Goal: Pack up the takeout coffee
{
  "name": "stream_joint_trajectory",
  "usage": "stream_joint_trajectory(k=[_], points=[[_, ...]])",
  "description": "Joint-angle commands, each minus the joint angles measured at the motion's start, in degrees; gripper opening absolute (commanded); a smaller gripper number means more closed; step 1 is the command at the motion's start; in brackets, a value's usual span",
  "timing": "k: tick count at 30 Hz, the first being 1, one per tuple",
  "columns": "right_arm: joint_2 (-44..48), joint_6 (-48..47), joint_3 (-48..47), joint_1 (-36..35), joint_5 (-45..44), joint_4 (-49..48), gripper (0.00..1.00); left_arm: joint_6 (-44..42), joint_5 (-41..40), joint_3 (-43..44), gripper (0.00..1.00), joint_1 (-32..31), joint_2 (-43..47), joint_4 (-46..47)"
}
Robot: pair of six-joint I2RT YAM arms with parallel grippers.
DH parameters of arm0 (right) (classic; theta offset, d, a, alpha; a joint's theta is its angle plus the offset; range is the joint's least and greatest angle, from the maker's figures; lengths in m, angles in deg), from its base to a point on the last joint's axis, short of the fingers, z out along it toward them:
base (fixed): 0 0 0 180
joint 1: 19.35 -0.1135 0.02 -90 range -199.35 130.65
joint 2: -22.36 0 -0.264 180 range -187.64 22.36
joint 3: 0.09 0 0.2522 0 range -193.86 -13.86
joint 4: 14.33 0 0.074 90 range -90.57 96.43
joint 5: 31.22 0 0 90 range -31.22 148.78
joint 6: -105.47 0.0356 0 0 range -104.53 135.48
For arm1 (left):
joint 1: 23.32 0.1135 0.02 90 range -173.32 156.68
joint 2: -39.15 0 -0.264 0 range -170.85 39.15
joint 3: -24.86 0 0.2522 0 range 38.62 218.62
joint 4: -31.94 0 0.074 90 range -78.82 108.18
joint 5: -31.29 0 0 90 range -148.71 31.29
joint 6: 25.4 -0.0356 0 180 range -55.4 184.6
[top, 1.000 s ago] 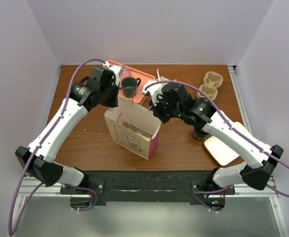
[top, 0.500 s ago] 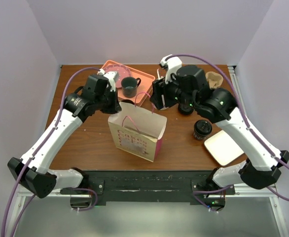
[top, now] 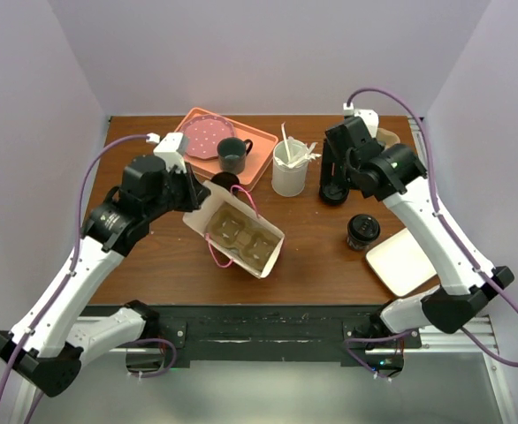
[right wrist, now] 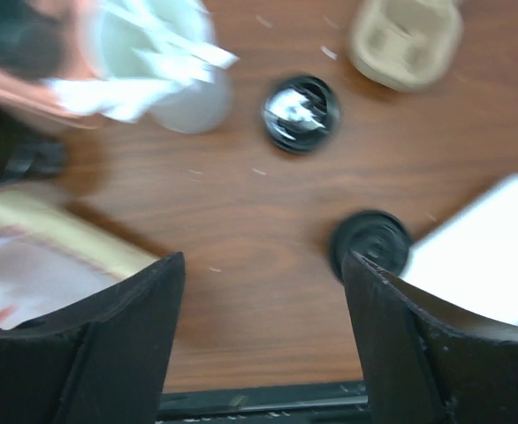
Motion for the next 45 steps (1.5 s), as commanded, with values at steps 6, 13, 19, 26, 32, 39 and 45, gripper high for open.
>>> stream_joint_trajectory(k=[6, 13, 19, 26, 32, 39, 45], points=[[4.2, 0.2, 18.5, 11.0, 1.5, 1.0, 0.82, 4.1, 3.6, -6.7, 0.0, -1.3, 5.7, 2.2], [3.3, -0.4, 23.2, 16.7, 4.7, 1.3, 0.88, 5.9, 6.7, -7.8, 0.0, -1.3, 8.9, 0.8], [2.9, 2.2, 27.1, 18.6, 8.0, -5.0, 0.87, 6.1, 7.9, -9.2, 0.0, -1.3, 11.3, -0.5], [2.1, 1.9, 31.0, 19.7, 9.6, -9.3, 0.9, 5.1, 8.6, -10.0, 0.0, -1.3, 12.6, -0.8], [1.9, 1.9, 33.7, 21.1, 9.4, -10.6, 0.91, 3.9, 8.6, -10.5, 0.0, -1.3, 14.2, -1.9], [0.4, 1.3, 35.1, 23.0, 9.5, -12.6, 0.91, 3.8, 9.2, -11.0, 0.0, -1.3, 14.5, -1.0], [0.1, 0.9, 36.0, 23.7, 10.9, -14.4, 0.88, 3.8, 9.1, -10.9, 0.0, -1.3, 14.1, -0.9]])
